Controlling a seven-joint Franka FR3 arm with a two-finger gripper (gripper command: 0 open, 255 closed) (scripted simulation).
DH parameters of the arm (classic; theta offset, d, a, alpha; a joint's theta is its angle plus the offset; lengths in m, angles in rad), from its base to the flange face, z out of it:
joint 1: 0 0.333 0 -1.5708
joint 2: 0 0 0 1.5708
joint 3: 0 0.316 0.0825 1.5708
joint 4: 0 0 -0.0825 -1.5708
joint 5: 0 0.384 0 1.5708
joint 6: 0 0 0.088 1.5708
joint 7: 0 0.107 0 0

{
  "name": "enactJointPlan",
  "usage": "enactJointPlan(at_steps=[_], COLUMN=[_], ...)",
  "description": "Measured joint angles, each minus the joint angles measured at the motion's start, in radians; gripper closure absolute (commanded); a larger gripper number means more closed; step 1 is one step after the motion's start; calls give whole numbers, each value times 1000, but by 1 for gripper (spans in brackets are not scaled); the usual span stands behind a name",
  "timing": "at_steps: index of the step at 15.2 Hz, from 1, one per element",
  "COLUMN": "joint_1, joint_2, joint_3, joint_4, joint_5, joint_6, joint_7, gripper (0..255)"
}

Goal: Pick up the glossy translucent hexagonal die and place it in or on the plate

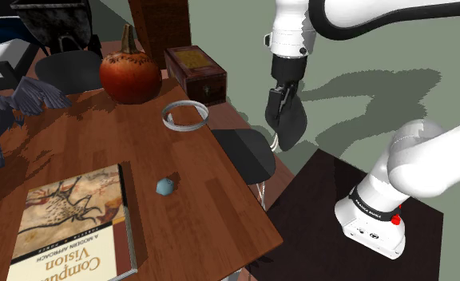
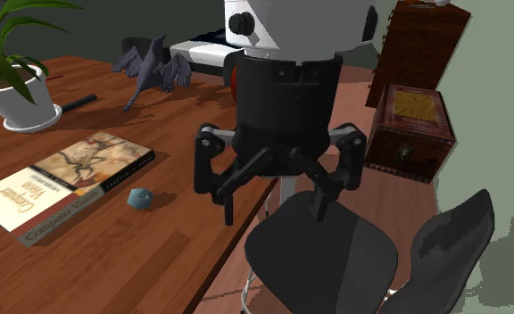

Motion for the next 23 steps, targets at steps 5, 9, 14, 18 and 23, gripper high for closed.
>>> enactJointPlan(at_steps=[5,9,14,18,23], joint_1=[7,-3,-6,12,86], joint_2=[139,281,472,638,863], joint_3=[115,198,296,344,352], joint_4=[67,143,250,364,541], joint_5=[17,-13,-100,-211,-374], joint_6=[104,186,276,311,318], joint_7=[135,243,405,543,709], gripper=[0,0,0,0,0])
